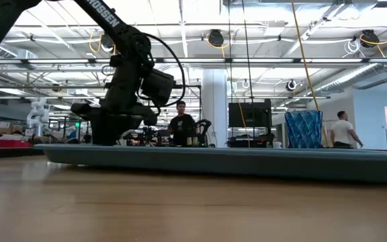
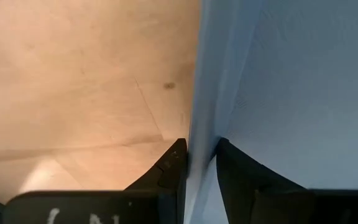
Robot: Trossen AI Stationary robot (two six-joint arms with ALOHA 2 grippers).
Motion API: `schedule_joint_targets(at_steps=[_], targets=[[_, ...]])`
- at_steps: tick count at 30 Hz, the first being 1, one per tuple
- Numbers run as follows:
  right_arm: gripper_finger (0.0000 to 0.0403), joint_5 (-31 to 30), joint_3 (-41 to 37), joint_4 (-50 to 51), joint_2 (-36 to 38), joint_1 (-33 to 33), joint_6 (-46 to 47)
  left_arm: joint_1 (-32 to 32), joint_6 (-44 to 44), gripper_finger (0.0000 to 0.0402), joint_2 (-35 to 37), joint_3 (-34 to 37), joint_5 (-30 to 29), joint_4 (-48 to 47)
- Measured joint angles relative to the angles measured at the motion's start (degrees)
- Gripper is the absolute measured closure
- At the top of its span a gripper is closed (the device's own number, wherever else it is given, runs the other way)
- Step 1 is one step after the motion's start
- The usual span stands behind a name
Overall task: Pick and place plate/cup/fork/spoon on tray
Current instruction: Prepare the blue tray
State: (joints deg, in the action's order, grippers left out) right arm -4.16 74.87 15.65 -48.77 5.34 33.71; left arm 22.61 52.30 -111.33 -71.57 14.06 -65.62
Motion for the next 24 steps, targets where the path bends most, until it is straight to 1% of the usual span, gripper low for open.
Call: schedule_joint_targets(at_steps=[3,7,10,13,17,24], targets=[[0.0282,0.3,0.0,1.7,1.8,0.0,1.0,-0.3,1.3,0.0332,0.2,0.0,0.3,-0.4],[0.0282,4.2,0.0,4.5,4.3,0.0,2.0,-0.4,2.8,0.0332,2.0,0.0,0.3,-1.1],[0.0282,5.7,0.0,6.1,6.1,0.0,2.0,0.0,5.2,0.0332,4.1,0.0,-1.7,-1.7],[0.0282,5.8,0.0,5.9,7.5,0.0,1.0,0.7,6.9,0.0333,6.5,0.0,-3.5,-2.2],[0.0282,5.8,0.0,5.7,8.7,0.0,-0.2,1.1,8.2,0.0333,8.0,-0.1,-3.9,-3.5],[0.0282,5.8,0.0,5.7,9.3,0.0,-2.6,-1.8,7.8,0.0333,8.2,-0.1,-2.9,-5.2]])
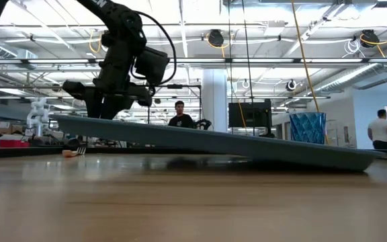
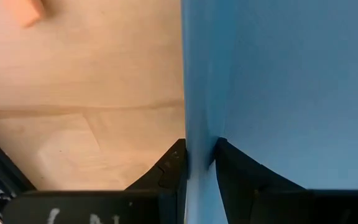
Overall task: Pick and place plate/cup/fork/spoon on tray
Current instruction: Prepare the blue tray
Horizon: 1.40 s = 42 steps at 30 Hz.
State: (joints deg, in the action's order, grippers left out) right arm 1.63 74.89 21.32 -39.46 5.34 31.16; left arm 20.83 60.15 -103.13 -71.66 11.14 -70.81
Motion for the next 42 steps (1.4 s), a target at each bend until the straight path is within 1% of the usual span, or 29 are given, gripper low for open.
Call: schedule_joint_targets(at_steps=[5,10,27,32,38,42], targets=[[0.0282,-0.2,0.0,0.3,-0.4,0.0,-1.8,-3.4,2.7,0.0333,0.0,0.2,0.0,0.6],[0.0282,-0.2,0.0,0.2,-0.3,0.0,-1.9,-4.5,6.9,0.0333,0.0,3.3,-0.1,0.8],[0.0282,-0.1,0.0,0.2,-0.5,0.0,5.9,-5.1,13.9,0.0331,0.3,12.6,1.8,13.0],[0.0282,-0.1,0.0,0.3,-0.9,0.0,7.1,-5.1,14.8,0.0331,0.2,13.2,2.5,13.9],[0.0282,0.0,0.0,0.3,-1.7,0.0,7.1,-5.8,13.6,0.0331,0.2,13.2,2.3,13.5],[0.0282,0.0,0.0,0.3,-2.4,0.0,6.7,-6.0,13.2,0.0321,0.1,13.2,2.2,13.4]])
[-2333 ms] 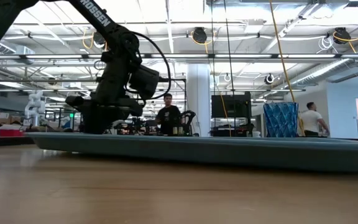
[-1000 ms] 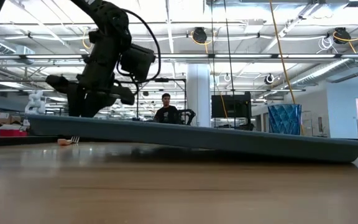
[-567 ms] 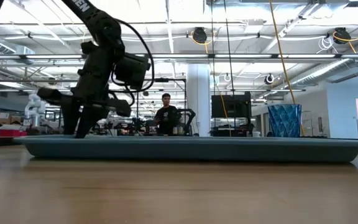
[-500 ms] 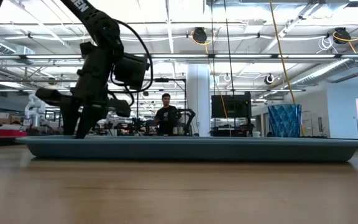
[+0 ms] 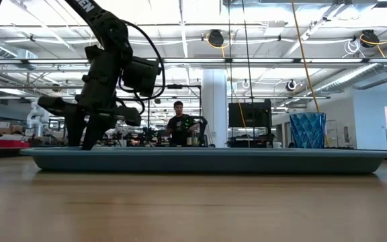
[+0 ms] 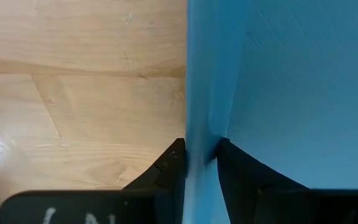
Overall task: Pick and place plate/cup/fork/spoon on tray
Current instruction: Prepare the blue tray, then put the light blue plate on the blue tray
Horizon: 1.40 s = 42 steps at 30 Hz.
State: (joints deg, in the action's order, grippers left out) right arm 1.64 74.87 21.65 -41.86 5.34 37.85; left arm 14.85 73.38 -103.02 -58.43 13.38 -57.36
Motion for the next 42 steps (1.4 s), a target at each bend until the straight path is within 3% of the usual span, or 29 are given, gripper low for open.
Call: schedule_joint_targets(at_steps=[13,21,29,35,42], targets=[[0.0282,1.9,0.0,0.0,-1.7,0.0,-0.6,-0.2,-2.7,0.0247,0.0,0.3,1.2,-1.5],[0.0282,3.2,0.0,0.0,-2.1,0.0,-1.0,0.0,-4.7,0.024,3.8,0.3,0.2,-1.7],[0.0282,3.1,0.0,0.1,-3.1,0.0,-2.6,0.0,-5.6,0.024,12.6,0.2,-3.4,-0.3],[0.0282,1.2,0.0,-0.1,-4.7,0.0,-4.5,0.1,-7.3,0.024,20.8,0.2,-5.1,12.0],[0.0282,-13.0,0.0,-0.4,-6.7,-0.1,-4.5,2.7,-11.9,0.024,26.8,-0.9,-9.4,31.6]])
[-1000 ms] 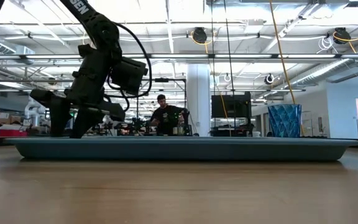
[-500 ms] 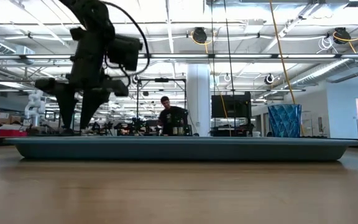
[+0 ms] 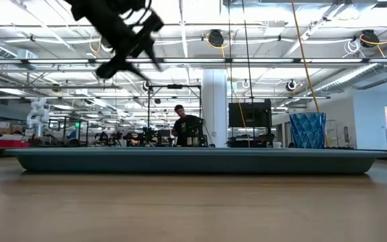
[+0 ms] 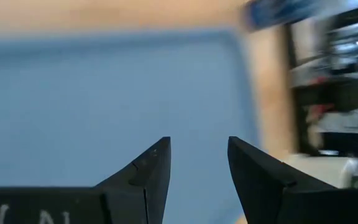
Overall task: Pick and place plate/cup/fork/spoon on tray
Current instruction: Put the light blue plate on the blue tray
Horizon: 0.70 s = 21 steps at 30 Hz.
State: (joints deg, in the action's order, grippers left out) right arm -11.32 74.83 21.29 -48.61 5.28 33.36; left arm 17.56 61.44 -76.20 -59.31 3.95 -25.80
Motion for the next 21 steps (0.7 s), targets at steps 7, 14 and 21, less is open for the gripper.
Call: schedule_joint_targets(at_steps=[7,14,21], targets=[[0.0282,-9.2,0.0,2.7,-2.3,-1.2,3.3,1.4,-23.8,0.024,-1.9,-14.4,0.9,-3.7],[0.0282,-9.5,0.0,4.0,-3.5,-1.9,8.0,-1.9,-50.8,0.024,-3.9,-29.9,3.4,-53.0],[0.0282,-9.4,0.0,4.8,-4.7,-1.9,8.0,-5.0,-58.1,0.024,2.6,-21.3,7.3,-62.2]])
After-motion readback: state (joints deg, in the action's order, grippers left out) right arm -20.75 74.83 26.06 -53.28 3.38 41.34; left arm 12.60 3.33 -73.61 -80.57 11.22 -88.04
